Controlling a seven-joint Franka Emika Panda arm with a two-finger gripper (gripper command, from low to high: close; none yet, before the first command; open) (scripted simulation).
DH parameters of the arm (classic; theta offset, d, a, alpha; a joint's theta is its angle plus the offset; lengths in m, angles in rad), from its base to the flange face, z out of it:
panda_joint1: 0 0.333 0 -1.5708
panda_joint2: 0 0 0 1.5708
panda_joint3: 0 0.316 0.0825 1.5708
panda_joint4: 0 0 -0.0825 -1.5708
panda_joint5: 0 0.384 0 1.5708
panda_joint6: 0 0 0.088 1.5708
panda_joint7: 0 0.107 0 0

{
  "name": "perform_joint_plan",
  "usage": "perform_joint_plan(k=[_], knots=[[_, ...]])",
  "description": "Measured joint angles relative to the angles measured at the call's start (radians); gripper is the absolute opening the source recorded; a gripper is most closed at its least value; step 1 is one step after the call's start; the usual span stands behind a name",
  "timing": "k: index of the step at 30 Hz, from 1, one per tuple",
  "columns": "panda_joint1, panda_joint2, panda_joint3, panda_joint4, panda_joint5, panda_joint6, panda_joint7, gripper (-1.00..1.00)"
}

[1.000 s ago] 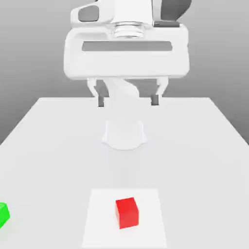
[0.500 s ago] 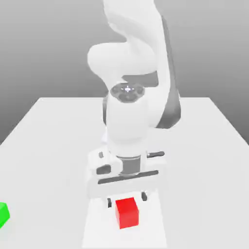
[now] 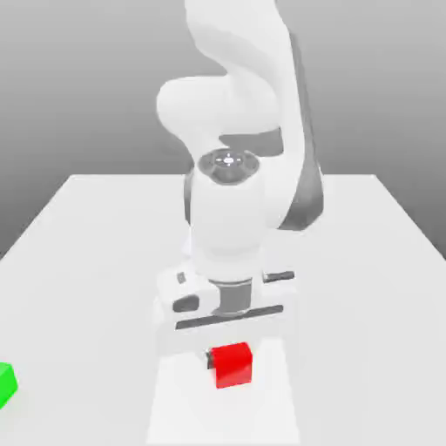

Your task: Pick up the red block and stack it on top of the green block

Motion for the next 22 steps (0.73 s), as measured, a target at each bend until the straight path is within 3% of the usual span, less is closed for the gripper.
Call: perform_joint_plan(k=[14,18,19,22], knots=[[-0.395,0.154,-0.225,0.352,0.11,-0.213,-0.498,-1.0],[-0.449,0.275,-0.197,0.38,0.172,-0.121,-0.567,-1.0],[-0.456,0.296,-0.189,0.382,0.183,-0.102,-0.576,1.0],[-0.456,0.296,-0.189,0.382,0.183,-0.102,-0.576,1.0]])
